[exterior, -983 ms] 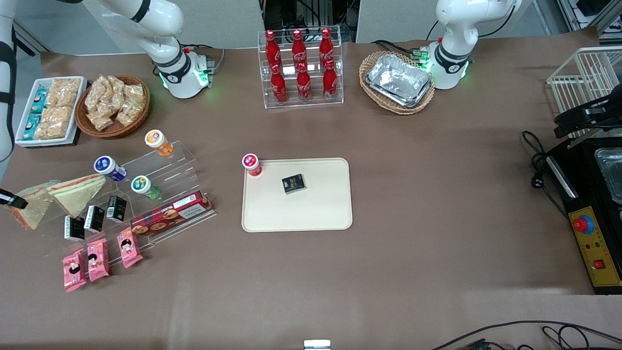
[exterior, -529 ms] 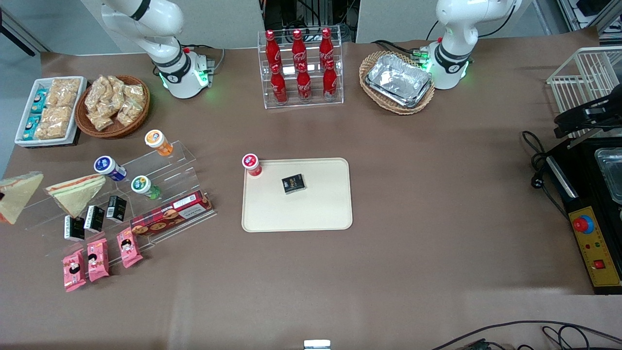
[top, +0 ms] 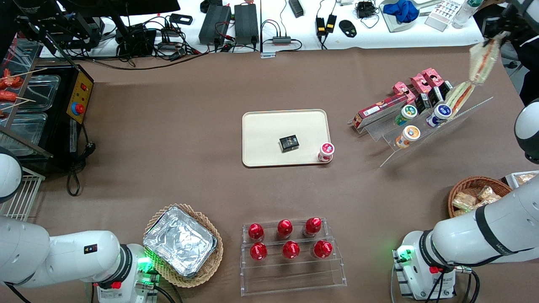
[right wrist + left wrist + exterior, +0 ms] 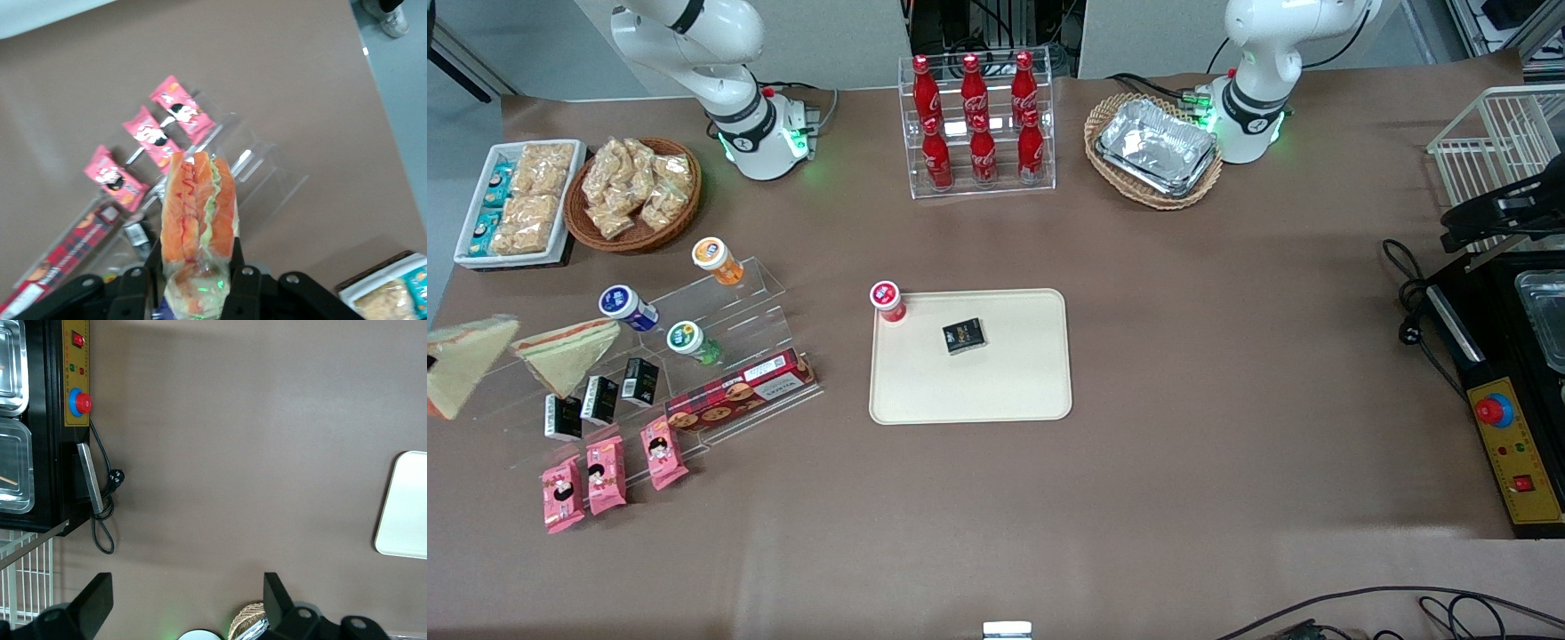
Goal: Place sandwich on tray
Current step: 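Lift the sandwich out of the acrylic rack with the right gripper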
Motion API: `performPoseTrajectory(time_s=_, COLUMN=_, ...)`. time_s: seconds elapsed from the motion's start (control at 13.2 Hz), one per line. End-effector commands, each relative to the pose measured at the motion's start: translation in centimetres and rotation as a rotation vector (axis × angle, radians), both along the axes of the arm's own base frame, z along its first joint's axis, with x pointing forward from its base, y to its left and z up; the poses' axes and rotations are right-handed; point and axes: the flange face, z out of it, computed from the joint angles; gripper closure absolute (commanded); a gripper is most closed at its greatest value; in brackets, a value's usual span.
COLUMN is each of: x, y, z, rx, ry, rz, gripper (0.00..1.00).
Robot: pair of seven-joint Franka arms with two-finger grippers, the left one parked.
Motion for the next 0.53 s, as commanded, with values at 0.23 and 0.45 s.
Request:
performPoseTrajectory(time_s=0.23, x=2.1, y=9.3, z=1.0, rx=0.065, ry=-0.033, rz=-0.14, gripper=0.6)
performPoseTrajectory(time_s=0.45, x=2.7, y=13.6, z=0.7, rx=0.073, ry=-0.029, rz=-0.133, gripper=0.6)
